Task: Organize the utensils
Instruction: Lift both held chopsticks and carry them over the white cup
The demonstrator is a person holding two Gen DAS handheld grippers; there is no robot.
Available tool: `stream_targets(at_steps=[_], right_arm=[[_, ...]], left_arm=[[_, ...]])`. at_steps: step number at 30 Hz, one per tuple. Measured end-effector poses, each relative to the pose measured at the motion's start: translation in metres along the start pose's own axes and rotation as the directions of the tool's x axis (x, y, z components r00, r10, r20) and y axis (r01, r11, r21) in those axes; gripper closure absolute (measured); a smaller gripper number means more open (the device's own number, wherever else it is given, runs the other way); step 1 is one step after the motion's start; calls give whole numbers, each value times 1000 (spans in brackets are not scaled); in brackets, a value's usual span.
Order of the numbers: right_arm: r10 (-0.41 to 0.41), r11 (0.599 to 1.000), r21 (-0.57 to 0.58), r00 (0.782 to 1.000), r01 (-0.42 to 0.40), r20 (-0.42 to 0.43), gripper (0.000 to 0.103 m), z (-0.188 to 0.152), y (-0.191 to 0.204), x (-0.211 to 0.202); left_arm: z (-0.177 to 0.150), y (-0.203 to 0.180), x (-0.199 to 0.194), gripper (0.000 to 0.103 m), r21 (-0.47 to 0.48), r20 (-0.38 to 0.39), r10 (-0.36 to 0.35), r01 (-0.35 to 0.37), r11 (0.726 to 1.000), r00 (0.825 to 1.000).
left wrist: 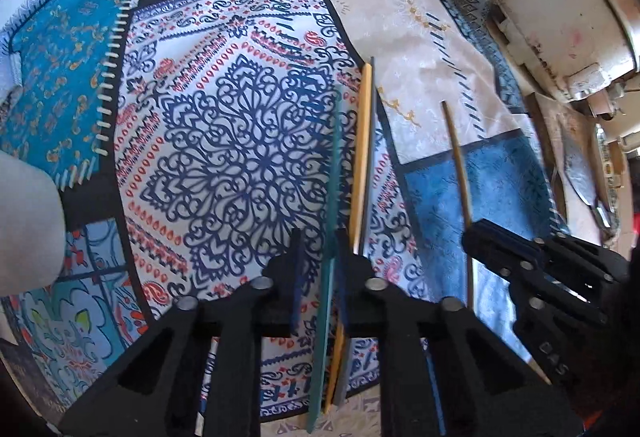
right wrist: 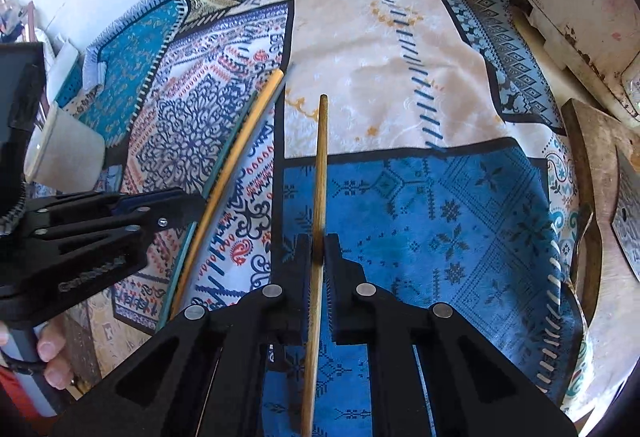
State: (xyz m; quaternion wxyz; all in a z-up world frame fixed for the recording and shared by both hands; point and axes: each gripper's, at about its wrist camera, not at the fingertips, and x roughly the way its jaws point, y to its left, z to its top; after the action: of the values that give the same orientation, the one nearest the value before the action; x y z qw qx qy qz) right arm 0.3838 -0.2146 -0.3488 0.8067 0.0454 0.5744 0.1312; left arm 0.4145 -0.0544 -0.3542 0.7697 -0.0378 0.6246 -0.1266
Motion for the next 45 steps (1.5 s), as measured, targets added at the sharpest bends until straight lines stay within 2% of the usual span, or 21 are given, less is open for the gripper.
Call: stream_targets(at_steps=[6,9,12,19,29,38,45], right_arm=[[18,1000,-1,1000,-18,21,97,7,4,-3],[24,1000,4,999,-24,39,97,8,5,-8],[32,999,10,998,-33,58,97,11,7,-14],[40,999,24,991,-44,130,97,15,9,-40],[52,998,15,976,-56,210,97,16,24,-72],[50,999,-20,962,-46,269,97,17,41,-95],[56,998,-58,947,-39,316,97,26,57,-111]], left_arm=[[11,-10,8,98,26,16,42,-42,999,999],[16,-13,13,99,42,18,9,-10,999,1000],[18,-14,15,99,55,12,7,-7,998,1000],[11,-18,-16,99,48,101,12,-17,999,995],[-9,-26,-88,100,91,276,31,-59,994,961],[-27,-20,-137,100,99,373,34,-76,992,927],[-30,-8,-171,100,58,447,38,-72,996,894]])
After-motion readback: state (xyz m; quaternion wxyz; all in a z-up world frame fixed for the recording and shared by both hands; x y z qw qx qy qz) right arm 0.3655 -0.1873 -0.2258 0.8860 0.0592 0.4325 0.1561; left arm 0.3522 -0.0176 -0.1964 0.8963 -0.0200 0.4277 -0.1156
